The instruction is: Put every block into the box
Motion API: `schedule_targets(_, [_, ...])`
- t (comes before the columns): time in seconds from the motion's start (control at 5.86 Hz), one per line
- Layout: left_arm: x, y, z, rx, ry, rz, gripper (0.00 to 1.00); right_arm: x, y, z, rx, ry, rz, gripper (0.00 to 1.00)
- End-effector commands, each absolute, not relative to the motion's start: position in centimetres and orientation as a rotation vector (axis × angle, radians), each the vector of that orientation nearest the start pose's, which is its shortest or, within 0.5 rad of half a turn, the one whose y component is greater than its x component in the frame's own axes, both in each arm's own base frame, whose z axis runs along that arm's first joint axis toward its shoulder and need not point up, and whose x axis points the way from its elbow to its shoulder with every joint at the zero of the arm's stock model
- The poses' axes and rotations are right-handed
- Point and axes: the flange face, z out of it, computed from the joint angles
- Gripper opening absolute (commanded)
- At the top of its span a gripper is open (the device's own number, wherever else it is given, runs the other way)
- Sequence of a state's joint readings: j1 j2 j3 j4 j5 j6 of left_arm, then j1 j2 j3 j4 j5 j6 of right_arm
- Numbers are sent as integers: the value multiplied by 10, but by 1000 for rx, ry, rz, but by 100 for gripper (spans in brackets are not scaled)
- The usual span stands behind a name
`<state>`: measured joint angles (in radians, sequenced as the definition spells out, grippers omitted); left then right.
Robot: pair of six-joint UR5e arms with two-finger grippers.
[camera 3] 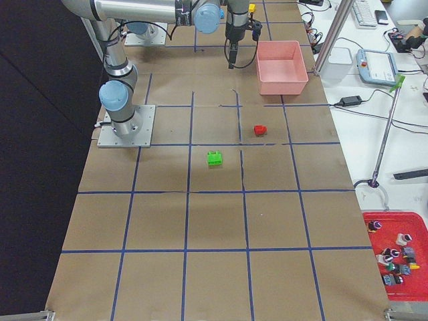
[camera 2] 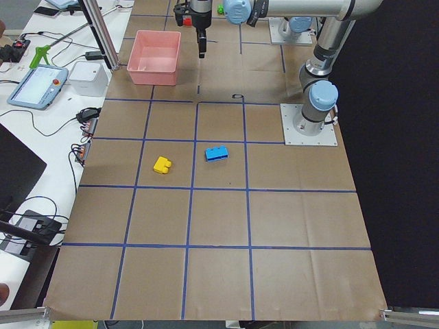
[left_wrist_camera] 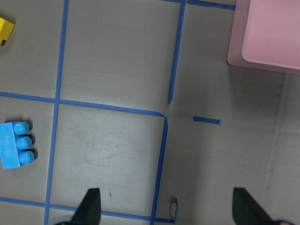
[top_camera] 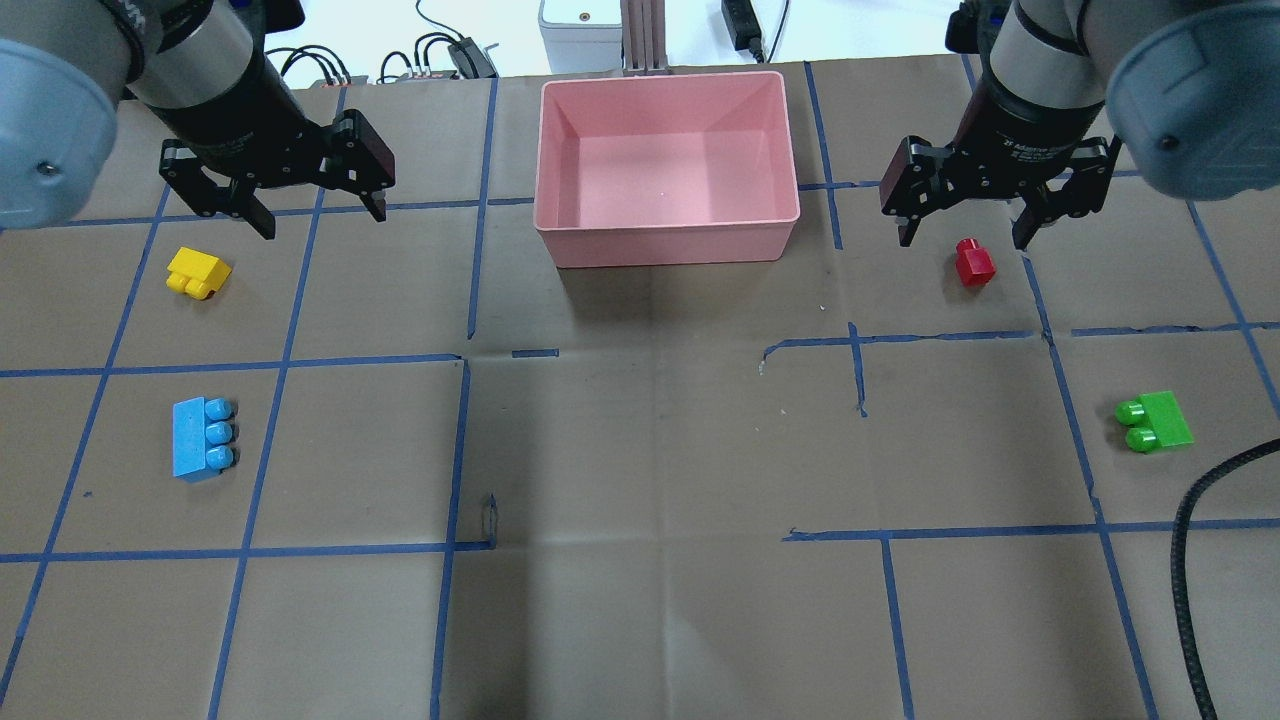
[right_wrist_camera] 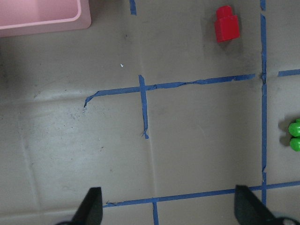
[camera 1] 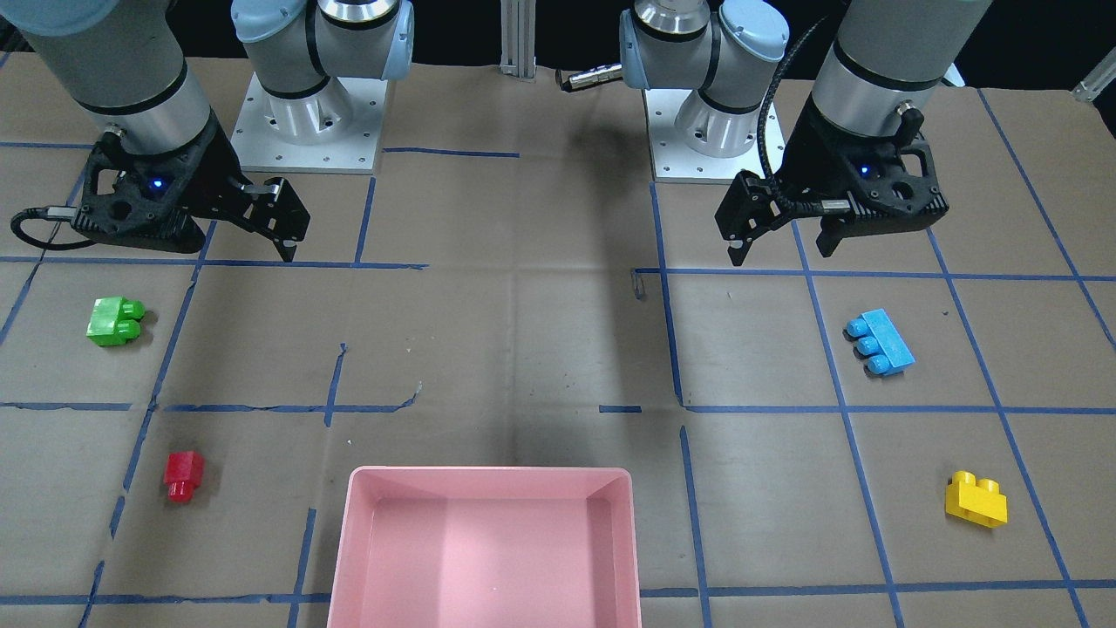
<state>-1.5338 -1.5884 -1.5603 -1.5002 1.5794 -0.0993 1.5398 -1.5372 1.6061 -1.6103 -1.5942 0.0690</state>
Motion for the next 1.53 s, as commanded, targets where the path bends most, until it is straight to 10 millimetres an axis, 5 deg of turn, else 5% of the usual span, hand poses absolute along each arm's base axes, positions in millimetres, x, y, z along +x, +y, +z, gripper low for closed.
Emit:
schedule_targets(0.0, [-94, -509, 499, -276, 3115, -144, 99, 115, -506, 458, 157, 3162, 48, 100])
schedule_targets(0.17, [-61, -515, 500, -370, 3101, -158, 99, 115, -506, 458, 157, 3162, 48, 100])
schedule_targets(0.85, [155, -502, 471, -421, 3083, -56, 99, 115, -508, 458, 157, 3162, 29, 100])
schedule_targets(1.02, [185, -497, 460, -519, 3078, -20, 99, 115, -509, 458, 157, 3162, 26, 100])
schedule_targets(1.36, [186, -498, 417, -729, 3067, 98, 97, 115, -508, 457, 160, 3161, 31, 100])
